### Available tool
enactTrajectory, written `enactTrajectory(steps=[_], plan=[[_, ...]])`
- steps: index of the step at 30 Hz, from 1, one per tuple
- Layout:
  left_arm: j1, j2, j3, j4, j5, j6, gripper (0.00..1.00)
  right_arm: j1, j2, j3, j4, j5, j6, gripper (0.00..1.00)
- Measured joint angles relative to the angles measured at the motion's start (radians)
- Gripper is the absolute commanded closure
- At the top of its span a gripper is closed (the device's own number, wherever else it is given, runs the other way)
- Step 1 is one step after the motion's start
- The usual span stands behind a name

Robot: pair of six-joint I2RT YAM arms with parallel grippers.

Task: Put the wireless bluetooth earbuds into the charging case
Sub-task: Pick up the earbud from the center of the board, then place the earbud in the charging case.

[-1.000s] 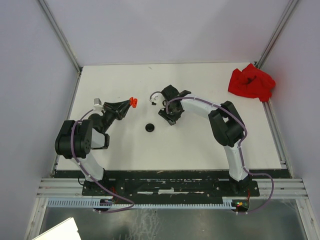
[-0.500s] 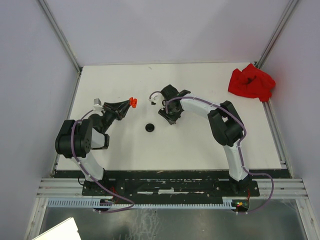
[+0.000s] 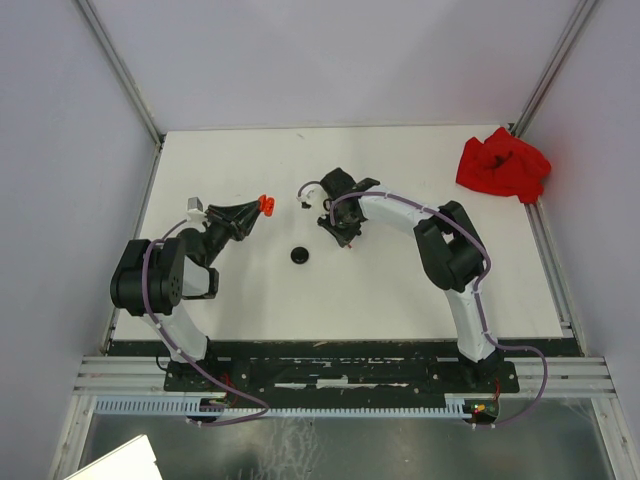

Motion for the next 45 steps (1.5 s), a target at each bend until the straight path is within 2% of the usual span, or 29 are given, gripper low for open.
enactTrajectory(steps=[5,8,12,16,20,24,28,32,45], plan=[[0.000,0.000,-0.002,0.000,0.000,0.000,0.97,0.000,-0.001,0.002,-0.001,0.002,0.008,0.98],[0.000,-0.001,-0.009,-0.002,0.000,0.000,0.97,0.000,-0.017,-0.015,0.030,0.008,0.022,0.98],[-0.005,-0.006,-0.013,-0.009,0.000,0.000,0.97,0.000,-0.135,-0.137,0.162,0.018,0.061,0.98],[-0.042,-0.016,-0.011,-0.030,-0.007,0.001,0.97,0.000,-0.331,-0.316,0.377,0.033,0.126,0.98],[-0.119,-0.016,0.017,-0.056,-0.013,0.001,0.97,0.000,-0.550,-0.542,0.710,0.033,0.211,0.98],[-0.190,0.005,0.062,-0.053,-0.025,0.000,0.97,0.000,-0.653,-0.703,1.010,0.018,0.253,0.99],[-0.261,0.069,0.108,-0.033,-0.039,-0.008,0.97,0.000,-0.674,-0.830,1.282,-0.019,0.269,0.98],[-0.319,0.136,0.143,-0.010,-0.044,-0.053,0.97,0.000,-0.674,-0.880,1.412,-0.050,0.271,0.98],[-0.363,0.179,0.189,0.031,-0.045,-0.096,0.97,-0.001,-0.671,-0.927,1.594,-0.111,0.251,0.98]])
